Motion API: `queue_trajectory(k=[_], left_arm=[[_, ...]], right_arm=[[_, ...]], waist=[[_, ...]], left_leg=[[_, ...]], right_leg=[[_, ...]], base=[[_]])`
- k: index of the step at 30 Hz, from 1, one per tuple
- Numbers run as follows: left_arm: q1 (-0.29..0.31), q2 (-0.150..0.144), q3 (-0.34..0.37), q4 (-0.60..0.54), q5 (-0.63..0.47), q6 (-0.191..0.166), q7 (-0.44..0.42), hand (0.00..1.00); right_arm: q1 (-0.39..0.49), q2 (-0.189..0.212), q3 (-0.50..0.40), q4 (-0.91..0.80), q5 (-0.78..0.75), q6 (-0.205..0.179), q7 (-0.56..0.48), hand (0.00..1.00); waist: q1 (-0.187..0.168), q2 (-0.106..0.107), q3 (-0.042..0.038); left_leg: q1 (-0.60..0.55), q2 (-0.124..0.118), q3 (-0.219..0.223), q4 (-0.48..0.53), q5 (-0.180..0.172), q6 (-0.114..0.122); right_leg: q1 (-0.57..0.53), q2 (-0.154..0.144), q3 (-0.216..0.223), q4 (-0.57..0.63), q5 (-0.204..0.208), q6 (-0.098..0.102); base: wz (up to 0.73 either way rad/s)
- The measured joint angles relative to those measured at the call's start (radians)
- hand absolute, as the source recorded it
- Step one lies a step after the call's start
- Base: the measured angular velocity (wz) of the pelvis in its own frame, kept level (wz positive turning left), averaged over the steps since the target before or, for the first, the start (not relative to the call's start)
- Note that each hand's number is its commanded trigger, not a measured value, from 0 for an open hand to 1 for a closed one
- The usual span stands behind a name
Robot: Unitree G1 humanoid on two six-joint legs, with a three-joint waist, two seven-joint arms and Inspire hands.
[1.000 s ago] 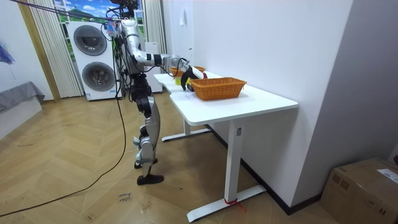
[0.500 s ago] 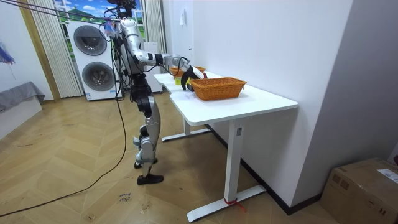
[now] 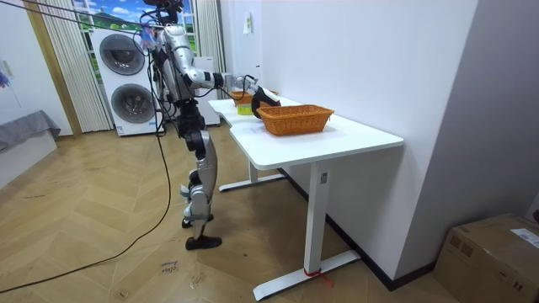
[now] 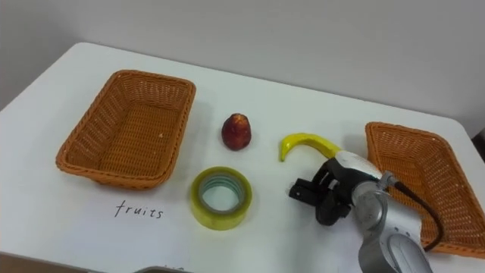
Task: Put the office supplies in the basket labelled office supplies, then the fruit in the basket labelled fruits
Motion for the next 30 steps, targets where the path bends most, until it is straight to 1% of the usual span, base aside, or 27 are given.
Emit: queue_trajectory(k=[4,18,22,24,26,28,30], left_arm=[[0.0,0.0,0.0,0.0,0.0,0.0,0.0,0.0],[-0.001,0.0,-0.001,0.005,-0.003,-0.004,0.0,0.0],[-0.001,0.0,-0.001,0.019,-0.012,-0.02,0.0,0.0],[0.0,0.0,-0.001,0.018,-0.011,-0.023,0.0,0.0],[0.002,0.0,0.0,0.018,-0.011,-0.034,0.0,0.0],[0.005,-0.001,0.0,0.04,-0.012,-0.06,0.016,0.0],[0.006,-0.001,0.0,0.054,-0.019,-0.074,0.032,0.0]], right_arm=[[-0.001,0.0,0.009,-0.005,0.001,0.009,0.0,1.0],[0.005,0.0,0.01,-0.017,0.011,0.006,0.011,1.0],[0.011,-0.001,0.003,-0.036,0.032,0.003,0.001,1.0],[0.032,0.004,-0.014,-0.054,0.045,-0.006,-0.01,1.0],[0.046,0.013,-0.042,-0.073,0.063,-0.023,-0.014,1.0],[0.062,0.022,-0.077,-0.089,0.15,-0.053,-0.025,1.0],[0.081,0.022,-0.085,-0.105,0.208,-0.072,-0.048,1.0]], waist=[[0.001,0.0,-0.0002],[0.0,-0.001,0.0003],[-0.005,-0.001,0.0003],[-0.01,-0.001,0.0005],[-0.021,0.001,0.0005],[-0.032,0.008,0.0027],[-0.049,0.013,0.0063]], left_leg=[[0.001,0.0,0.0,-0.002,0.0,0.0],[0.001,0.0,0.0,-0.002,0.0,0.0],[0.0,-0.001,-0.001,-0.002,0.0,0.0],[-0.006,-0.001,-0.002,0.001,0.0,0.0],[-0.014,-0.001,-0.002,0.002,0.0,0.0],[-0.014,-0.001,0.004,0.0,0.0,0.0],[-0.014,-0.001,0.006,-0.001,0.0,0.0]], right_leg=[[0.0,0.0,-0.001,0.0,0.0,0.0],[0.0,0.0,-0.001,0.0,0.0,0.0],[0.0,0.0,-0.001,0.0,0.0,0.0],[-0.002,-0.001,-0.009,0.0,0.0,0.0],[-0.01,-0.001,-0.011,0.0,0.0,0.0],[-0.013,0.0,0.0,0.0,0.0,0.0],[-0.015,0.0,0.003,0.0,0.0,0.0]], base=[[0.0],[0.0],[0.01],[0.07],[0.01],[-0.09],[-0.05]])
